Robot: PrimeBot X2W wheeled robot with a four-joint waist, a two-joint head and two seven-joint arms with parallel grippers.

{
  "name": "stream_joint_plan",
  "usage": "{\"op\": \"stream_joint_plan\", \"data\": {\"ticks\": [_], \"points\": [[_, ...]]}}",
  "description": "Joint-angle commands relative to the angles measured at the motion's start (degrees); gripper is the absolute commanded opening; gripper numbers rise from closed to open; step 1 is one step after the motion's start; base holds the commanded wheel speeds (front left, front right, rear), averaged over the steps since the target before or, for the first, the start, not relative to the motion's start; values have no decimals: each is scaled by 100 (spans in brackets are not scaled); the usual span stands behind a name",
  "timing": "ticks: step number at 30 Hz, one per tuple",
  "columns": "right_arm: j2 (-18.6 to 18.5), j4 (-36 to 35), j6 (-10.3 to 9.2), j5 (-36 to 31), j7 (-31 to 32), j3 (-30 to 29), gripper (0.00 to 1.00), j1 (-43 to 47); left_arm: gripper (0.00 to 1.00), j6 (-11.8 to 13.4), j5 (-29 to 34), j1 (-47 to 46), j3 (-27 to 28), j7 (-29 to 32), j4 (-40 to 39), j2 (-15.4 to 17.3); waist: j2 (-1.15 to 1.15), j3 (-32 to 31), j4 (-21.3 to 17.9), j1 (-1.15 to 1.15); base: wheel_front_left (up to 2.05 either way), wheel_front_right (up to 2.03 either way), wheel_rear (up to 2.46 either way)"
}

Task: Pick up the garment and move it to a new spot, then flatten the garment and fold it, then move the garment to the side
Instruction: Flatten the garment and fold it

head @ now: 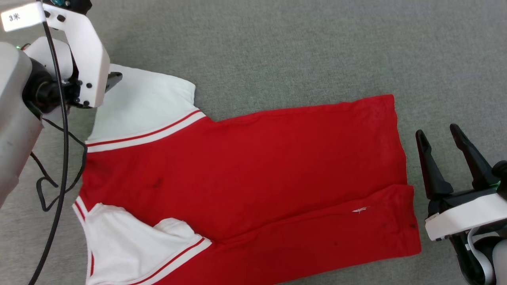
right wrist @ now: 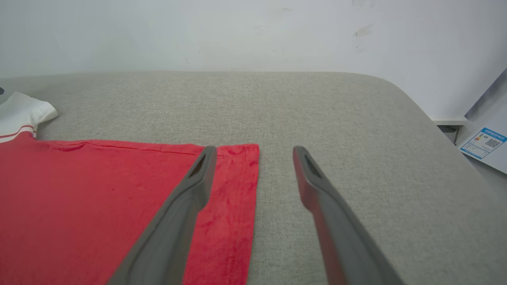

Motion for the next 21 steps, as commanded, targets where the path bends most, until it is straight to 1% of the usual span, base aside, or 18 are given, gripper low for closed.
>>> {"op": "stream_joint_plan", "data": {"ticks": [1, 4, 7, 11, 12, 13, 17, 21], "points": [[30, 10, -5, -14, -55, 6, 100, -92, 100, -13, 42, -104, -31, 57, 92, -44, 0, 234, -116, -2, 0, 0, 0], [21, 29, -5, -9, -94, 21, 100, -170, 100, -80, 198, -222, -200, 207, 285, -30, 0, 395, -141, -2, 0, 0, 0], [-3, 67, -5, 3, -140, 28, 100, -226, 100, -134, 141, -115, -355, 509, 506, -97, 0, 471, -147, -2, 0, 0, 0], [-48, 132, -5, 39, -149, 44, 100, -300, 100, -226, 41, 70, -469, 600, 616, -184, 0, 495, -140, -2, 0, 0, 0], [-61, 149, -5, 54, -145, 60, 100, -326, 29, -243, 42, 111, -500, 581, 626, -204, 0, 484, -134, -2, 0, 0, 0], [-80, 162, -5, 71, -133, 75, 100, -352, 0, -267, 48, 145, -521, 541, 627, -219, 0, 461, -125, -2, 0, 0, 0], [-270, 126, -6, 129, -44, 25, 100, -484, 0, -303, -20, 113, -410, 124, 612, -290, 0, 304, -29, -2, 0, 0, 0], [-693, 37, -5, 191, 349, 95, 100, -693, 0, -334, 133, 22, -413, -407, 514, -345, 0, 53, 124, -2, 0, 0, 0]]}}
